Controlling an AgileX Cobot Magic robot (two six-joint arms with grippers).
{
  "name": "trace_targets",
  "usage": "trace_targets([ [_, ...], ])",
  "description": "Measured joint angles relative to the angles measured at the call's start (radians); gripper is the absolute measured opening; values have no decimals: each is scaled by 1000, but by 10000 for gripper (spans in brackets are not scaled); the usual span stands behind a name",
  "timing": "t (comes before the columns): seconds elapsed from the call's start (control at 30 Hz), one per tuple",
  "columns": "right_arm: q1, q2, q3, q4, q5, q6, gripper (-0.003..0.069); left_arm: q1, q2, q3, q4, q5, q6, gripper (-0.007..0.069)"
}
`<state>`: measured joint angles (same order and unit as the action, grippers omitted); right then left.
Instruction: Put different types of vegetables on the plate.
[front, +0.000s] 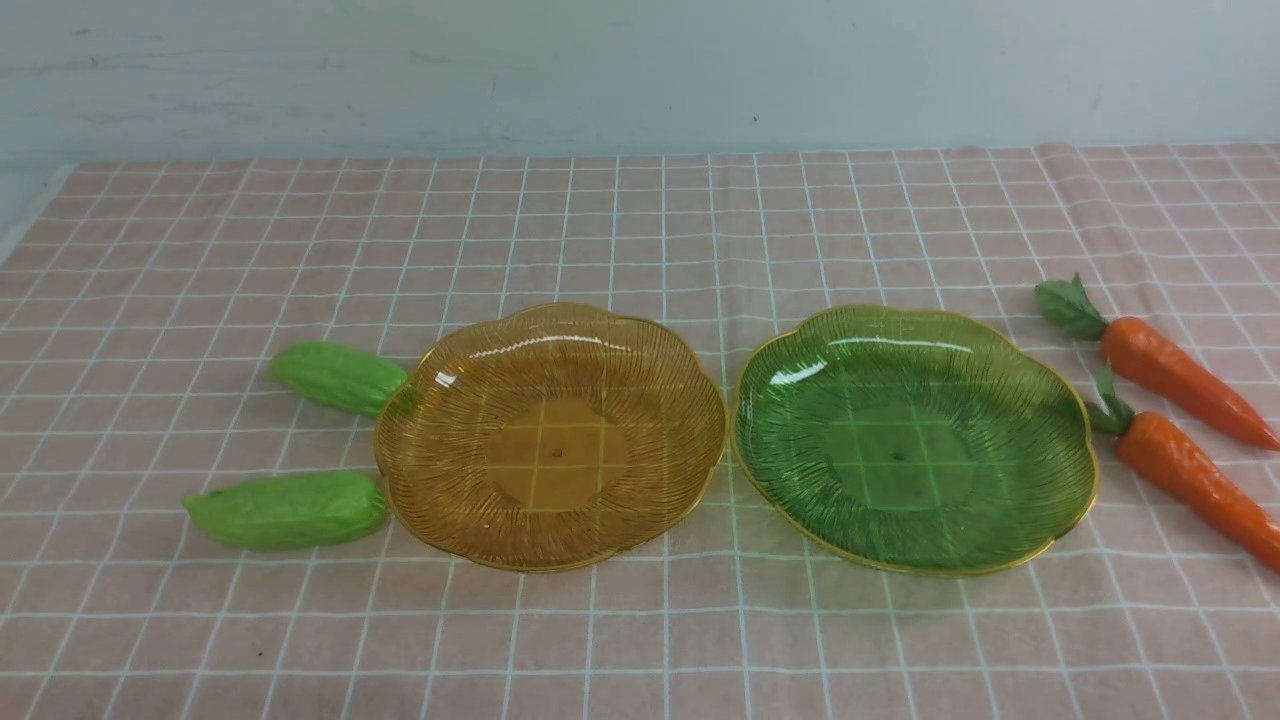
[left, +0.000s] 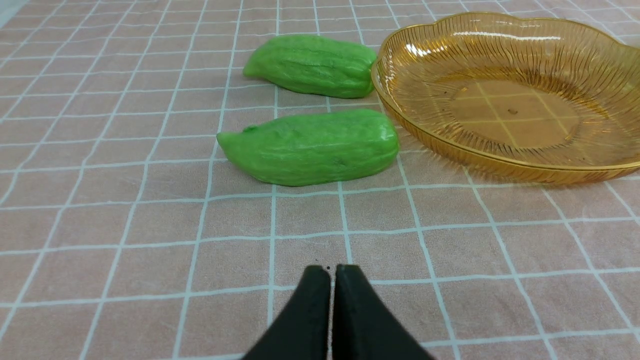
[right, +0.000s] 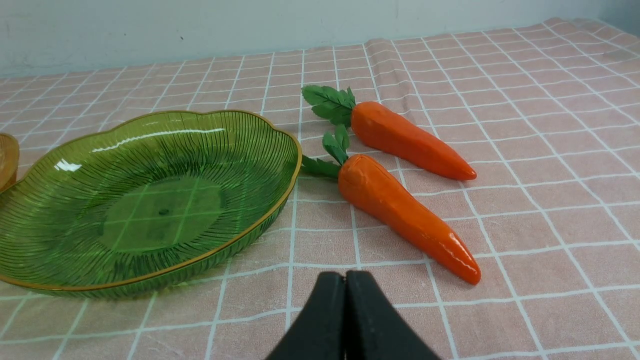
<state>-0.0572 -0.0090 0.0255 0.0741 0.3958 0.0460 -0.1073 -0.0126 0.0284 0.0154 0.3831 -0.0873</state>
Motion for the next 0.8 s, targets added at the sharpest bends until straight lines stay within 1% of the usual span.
trace_targets([
  [0.63,0,0,0,1,-4,0,-15,0,0,0,0,0,-1,-3],
  [0.73,0,0,0,23,-19,10,-15,0,0,0,-25,0,-21,-3],
  [0.8,0,0,0,65,-39,42,-15,0,0,0,-80,-1,-58,-3],
])
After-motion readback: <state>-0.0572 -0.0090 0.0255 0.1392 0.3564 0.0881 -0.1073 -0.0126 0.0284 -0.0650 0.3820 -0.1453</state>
